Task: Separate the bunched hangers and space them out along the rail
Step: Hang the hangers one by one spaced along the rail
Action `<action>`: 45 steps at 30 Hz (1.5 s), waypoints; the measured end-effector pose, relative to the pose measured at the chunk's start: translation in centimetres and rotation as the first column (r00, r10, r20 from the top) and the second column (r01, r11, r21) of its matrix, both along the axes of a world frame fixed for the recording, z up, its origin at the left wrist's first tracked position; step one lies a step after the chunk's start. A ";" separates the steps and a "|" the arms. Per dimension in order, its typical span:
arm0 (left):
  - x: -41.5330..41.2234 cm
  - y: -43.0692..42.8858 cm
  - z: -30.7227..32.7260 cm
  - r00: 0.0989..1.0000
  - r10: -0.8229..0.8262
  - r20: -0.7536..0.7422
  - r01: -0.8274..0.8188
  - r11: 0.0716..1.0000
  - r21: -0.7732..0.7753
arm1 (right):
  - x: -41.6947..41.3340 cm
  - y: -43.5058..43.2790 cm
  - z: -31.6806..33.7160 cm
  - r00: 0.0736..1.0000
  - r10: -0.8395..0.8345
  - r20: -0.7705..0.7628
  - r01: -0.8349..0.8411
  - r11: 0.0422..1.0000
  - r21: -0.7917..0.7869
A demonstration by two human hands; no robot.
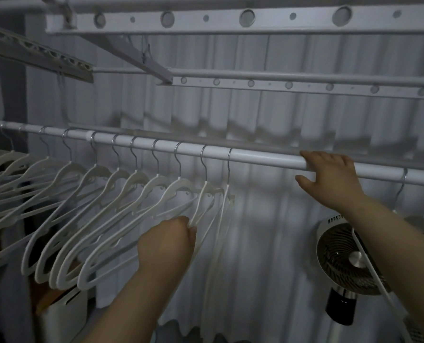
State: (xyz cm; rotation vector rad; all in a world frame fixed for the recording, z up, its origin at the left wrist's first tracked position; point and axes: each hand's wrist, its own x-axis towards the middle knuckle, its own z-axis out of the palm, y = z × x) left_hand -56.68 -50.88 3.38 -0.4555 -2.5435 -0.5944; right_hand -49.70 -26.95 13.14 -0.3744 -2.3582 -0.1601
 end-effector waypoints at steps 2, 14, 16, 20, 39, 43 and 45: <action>0.6 -0.5 0.7 0.999 -0.025 -0.027 0.027 0.996 0.082 | 0.2 0.2 0.2 1.000 0.015 0.011 -0.015 1.000 -0.009; 10.1 9.3 2.8 0.808 -0.588 -0.050 0.541 0.704 0.461 | 9.7 7.8 0.7 0.996 -0.052 -0.067 0.052 0.999 0.001; 11.6 13.0 1.7 0.776 -0.630 0.002 0.544 0.671 0.504 | 12.1 10.6 0.5 0.995 -0.081 -0.056 0.080 0.997 -0.024; 14.8 19.3 -0.6 0.759 -0.637 0.131 0.469 0.676 0.568 | 15.1 14.5 0.3 0.995 -0.098 0.038 0.099 0.995 -0.029; 14.7 20.5 -3.4 0.978 -0.161 0.135 0.113 0.945 0.306 | 12.2 16.9 -1.6 0.991 0.119 -0.069 -0.106 0.980 0.166; 13.2 17.4 -2.9 0.983 -0.074 0.170 0.015 0.946 0.324 | 9.6 13.7 -1.2 0.975 0.220 -0.030 -0.211 0.960 0.186; 12.5 15.9 -2.7 0.981 -0.051 0.185 -0.011 0.948 0.319 | 8.2 12.4 -1.3 0.968 0.250 -0.007 -0.244 0.952 0.186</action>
